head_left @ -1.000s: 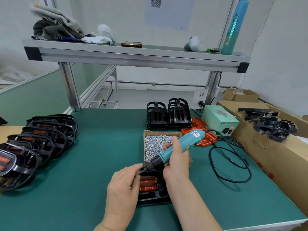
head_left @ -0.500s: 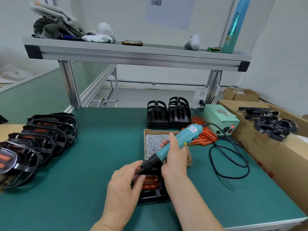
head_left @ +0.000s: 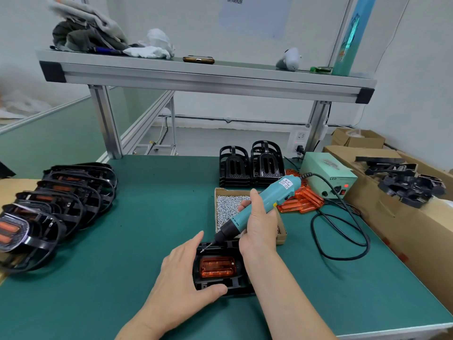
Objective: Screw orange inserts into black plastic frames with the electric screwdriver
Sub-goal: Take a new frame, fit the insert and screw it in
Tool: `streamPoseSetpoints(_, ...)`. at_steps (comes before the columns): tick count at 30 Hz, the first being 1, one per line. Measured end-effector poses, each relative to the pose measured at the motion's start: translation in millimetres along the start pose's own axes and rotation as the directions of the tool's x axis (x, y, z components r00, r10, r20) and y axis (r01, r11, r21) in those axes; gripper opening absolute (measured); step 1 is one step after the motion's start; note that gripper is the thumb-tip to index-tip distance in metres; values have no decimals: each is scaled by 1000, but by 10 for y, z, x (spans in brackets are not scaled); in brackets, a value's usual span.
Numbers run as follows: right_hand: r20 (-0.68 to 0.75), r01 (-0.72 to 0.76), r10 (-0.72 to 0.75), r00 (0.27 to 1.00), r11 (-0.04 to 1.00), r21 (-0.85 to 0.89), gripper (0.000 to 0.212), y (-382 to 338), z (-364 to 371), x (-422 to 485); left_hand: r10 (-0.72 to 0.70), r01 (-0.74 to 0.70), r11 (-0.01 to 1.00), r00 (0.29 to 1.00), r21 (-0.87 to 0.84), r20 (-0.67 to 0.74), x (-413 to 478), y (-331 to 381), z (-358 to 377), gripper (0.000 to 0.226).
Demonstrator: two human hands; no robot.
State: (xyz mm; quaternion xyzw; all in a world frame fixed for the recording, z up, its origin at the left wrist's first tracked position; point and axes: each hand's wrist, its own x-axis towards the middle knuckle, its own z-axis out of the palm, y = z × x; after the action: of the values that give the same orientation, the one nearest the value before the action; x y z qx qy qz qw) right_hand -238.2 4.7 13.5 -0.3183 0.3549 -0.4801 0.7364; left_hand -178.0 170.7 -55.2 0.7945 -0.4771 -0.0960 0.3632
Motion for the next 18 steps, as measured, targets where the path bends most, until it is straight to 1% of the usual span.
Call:
streamPoseSetpoints(6, 25, 79, -79, 997, 997, -7, 17, 7, 36, -18, -71, 71, 997, 997, -21, -8, -4, -58, 35, 123)
streamPoseSetpoints(11, 71, 156, -153, 986, 987, -42, 18, 17, 74, -56, -47, 47, 999, 998, 3, 31, 6, -19, 33, 130)
streamPoseSetpoints(18, 129, 245, -238, 963, 969, -39, 18, 35, 141, -110, -71, 71, 997, 997, -1, 24, 6, -12, 39, 137)
